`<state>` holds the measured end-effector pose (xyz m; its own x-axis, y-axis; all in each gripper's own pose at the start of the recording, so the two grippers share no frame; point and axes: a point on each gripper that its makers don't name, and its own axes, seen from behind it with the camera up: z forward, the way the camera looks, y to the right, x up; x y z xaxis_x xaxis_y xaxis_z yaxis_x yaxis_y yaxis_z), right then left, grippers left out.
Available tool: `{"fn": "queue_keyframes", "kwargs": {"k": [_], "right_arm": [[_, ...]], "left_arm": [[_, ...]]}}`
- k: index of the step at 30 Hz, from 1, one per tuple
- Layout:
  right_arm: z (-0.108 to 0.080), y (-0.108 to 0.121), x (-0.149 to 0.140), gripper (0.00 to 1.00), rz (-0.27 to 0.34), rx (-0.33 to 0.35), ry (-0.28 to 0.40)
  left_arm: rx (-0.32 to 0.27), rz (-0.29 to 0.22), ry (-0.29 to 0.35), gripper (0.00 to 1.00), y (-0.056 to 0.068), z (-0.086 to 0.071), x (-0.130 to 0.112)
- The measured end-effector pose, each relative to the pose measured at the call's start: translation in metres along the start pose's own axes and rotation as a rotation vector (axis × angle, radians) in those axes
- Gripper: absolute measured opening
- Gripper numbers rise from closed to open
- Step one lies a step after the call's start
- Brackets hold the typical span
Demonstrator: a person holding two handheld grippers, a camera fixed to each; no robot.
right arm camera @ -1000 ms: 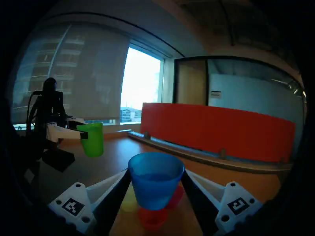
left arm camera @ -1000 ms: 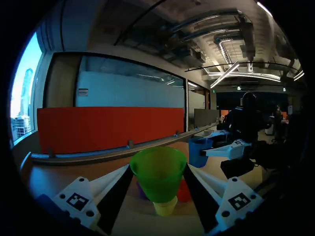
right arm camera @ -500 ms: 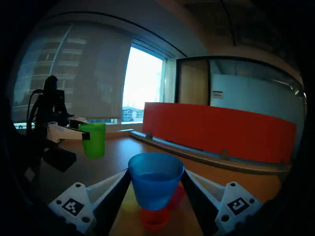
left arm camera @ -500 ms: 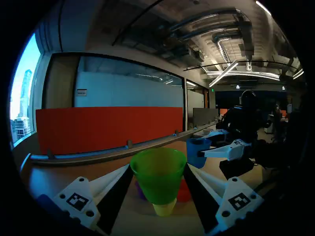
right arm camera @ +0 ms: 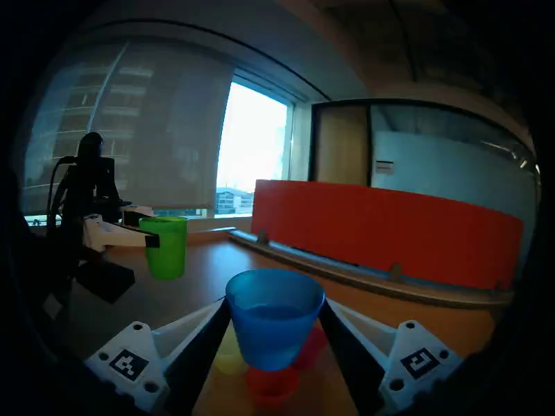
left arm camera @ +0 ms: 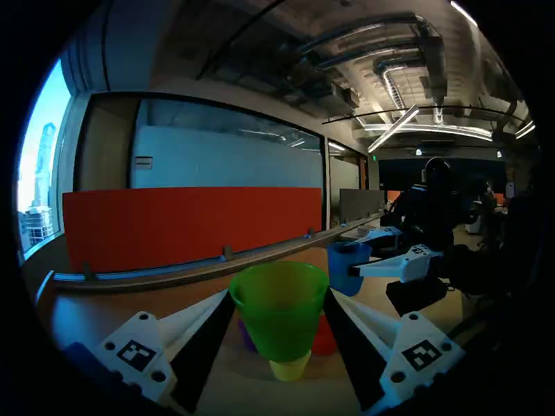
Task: Pour water
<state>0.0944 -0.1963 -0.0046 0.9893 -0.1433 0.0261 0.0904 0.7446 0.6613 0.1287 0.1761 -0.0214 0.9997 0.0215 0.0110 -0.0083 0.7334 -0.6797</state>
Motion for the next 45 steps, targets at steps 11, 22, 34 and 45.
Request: {"fn": "queue_keyframes", "kwargs": {"k": [11,22,34,45], "right_arm": [[0.000,-0.001,0.001,0.91,-0.008,0.003,-0.001],[0.000,-0.002,0.004,0.91,-0.018,0.008,0.000],[0.001,-0.003,0.008,0.90,-0.036,0.022,0.004],[0.007,-0.010,0.022,0.90,-0.107,0.063,0.013]], "left_arm": [[-0.001,0.001,0.001,0.87,0.000,0.001,-0.001],[-0.003,0.004,0.002,0.88,0.001,0.000,0.001],[-0.028,0.018,-0.022,0.87,0.009,0.003,-0.006],[-0.057,0.028,-0.059,0.87,0.020,0.008,-0.017]]}}
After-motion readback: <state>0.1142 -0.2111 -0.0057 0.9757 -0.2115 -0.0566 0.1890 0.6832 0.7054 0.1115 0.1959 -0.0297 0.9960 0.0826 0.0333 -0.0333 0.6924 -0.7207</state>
